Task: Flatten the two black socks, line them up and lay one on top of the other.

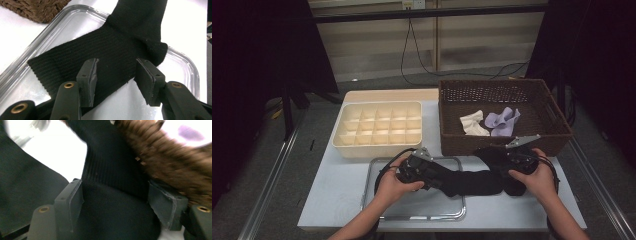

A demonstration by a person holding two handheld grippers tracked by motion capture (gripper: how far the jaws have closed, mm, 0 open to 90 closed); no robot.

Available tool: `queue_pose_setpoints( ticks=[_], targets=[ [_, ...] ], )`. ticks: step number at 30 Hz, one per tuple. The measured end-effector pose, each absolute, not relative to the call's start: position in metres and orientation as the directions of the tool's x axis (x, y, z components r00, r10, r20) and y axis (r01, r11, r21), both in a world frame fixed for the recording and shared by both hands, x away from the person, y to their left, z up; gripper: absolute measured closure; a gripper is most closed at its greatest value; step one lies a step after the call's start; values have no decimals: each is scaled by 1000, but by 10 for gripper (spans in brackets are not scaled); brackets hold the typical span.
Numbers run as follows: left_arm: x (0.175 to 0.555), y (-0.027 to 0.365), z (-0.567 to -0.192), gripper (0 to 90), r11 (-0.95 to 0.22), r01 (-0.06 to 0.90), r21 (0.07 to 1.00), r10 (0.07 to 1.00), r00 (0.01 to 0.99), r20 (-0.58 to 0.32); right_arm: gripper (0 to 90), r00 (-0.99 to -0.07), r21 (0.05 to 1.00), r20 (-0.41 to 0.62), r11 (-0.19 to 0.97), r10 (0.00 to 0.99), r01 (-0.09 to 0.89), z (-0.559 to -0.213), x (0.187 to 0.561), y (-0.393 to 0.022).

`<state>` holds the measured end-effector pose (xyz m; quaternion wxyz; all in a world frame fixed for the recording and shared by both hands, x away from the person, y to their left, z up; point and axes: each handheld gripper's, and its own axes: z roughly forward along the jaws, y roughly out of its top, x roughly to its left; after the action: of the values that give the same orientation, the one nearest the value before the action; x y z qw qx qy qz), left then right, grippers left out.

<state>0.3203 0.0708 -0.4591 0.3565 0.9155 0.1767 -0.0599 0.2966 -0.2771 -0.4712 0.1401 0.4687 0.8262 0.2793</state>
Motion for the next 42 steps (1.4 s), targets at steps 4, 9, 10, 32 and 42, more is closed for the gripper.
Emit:
queue_pose_setpoints(
  ticks=[4, 9, 10, 32, 42],
  targets=[
    [320, 71, -460, 517, -669, 376, 640, 292, 926, -239, 692, -516, 631, 81, 357, 853, 689, -470, 296, -287],
    [321, 70, -459, 518, -674, 369, 640, 285, 929, -236, 850, -523, 638, 114, 341, 845, 690, -459, 293, -294],
    [321, 70, -459, 518, -680, 362, 637, 279, 932, -231, 853, -530, 647, 113, 343, 841, 681, -456, 292, -295],
    [318, 70, -457, 512, -663, 376, 647, 291, 926, -240, 838, -701, 647, 104, 487, 705, 586, -429, 276, -243],
    [319, 70, -458, 508, -678, 364, 639, 284, 931, -229, 585, -662, 641, 95, 463, 743, 612, -439, 263, -261]
  ],
)
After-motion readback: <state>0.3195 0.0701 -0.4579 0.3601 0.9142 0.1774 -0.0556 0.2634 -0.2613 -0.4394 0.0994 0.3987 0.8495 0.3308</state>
